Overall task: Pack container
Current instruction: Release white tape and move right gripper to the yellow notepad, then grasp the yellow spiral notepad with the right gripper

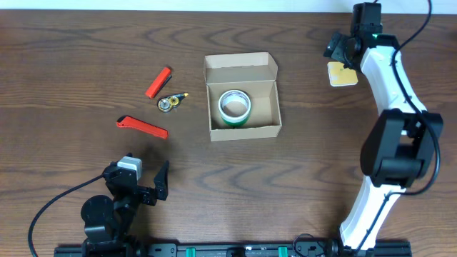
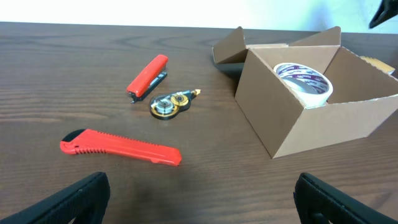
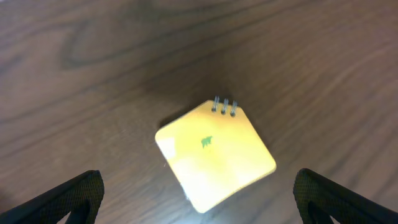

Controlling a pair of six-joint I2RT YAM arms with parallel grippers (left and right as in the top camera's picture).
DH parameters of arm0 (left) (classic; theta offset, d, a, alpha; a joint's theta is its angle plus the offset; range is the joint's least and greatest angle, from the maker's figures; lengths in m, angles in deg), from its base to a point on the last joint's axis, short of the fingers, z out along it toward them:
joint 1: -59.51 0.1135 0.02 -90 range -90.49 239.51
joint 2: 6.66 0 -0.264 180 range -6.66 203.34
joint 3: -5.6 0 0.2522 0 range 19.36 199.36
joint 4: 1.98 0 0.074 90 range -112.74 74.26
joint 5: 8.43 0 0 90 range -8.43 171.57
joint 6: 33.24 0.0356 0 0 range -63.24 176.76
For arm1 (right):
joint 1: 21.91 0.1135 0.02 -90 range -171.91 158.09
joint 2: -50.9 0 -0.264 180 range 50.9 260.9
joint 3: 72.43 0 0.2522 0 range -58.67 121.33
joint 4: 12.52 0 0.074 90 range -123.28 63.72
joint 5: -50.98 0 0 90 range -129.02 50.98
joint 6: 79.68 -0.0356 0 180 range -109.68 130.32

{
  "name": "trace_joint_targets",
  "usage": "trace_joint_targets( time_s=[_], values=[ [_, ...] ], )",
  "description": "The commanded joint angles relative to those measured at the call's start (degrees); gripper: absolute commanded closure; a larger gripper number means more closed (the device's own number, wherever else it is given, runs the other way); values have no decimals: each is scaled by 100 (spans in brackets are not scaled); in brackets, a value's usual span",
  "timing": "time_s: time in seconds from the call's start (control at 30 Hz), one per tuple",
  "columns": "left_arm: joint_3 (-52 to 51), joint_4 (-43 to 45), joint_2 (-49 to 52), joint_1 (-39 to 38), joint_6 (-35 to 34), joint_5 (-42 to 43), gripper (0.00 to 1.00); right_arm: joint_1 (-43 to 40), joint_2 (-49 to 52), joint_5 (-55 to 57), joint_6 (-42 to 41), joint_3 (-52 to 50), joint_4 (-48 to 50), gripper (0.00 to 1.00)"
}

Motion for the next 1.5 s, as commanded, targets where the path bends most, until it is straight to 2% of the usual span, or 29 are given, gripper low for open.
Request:
trace_joint_targets(
  time_s=[0.0,0.13,0.5,1.47],
  values=[
    [-118,-20,-28,-22,-83,61,5,-50,323,107,811,131,118,1],
    [-118,-20,-28,-22,-83,61,5,-76,501,127,1217,131,363,1],
    [-118,-20,-28,-22,-83,61,5,-245,931,-476,1674,129,728,1],
    [-118,-20,-28,-22,-83,61,5,-271,1263,-586,1773,59,538,1]
  ],
)
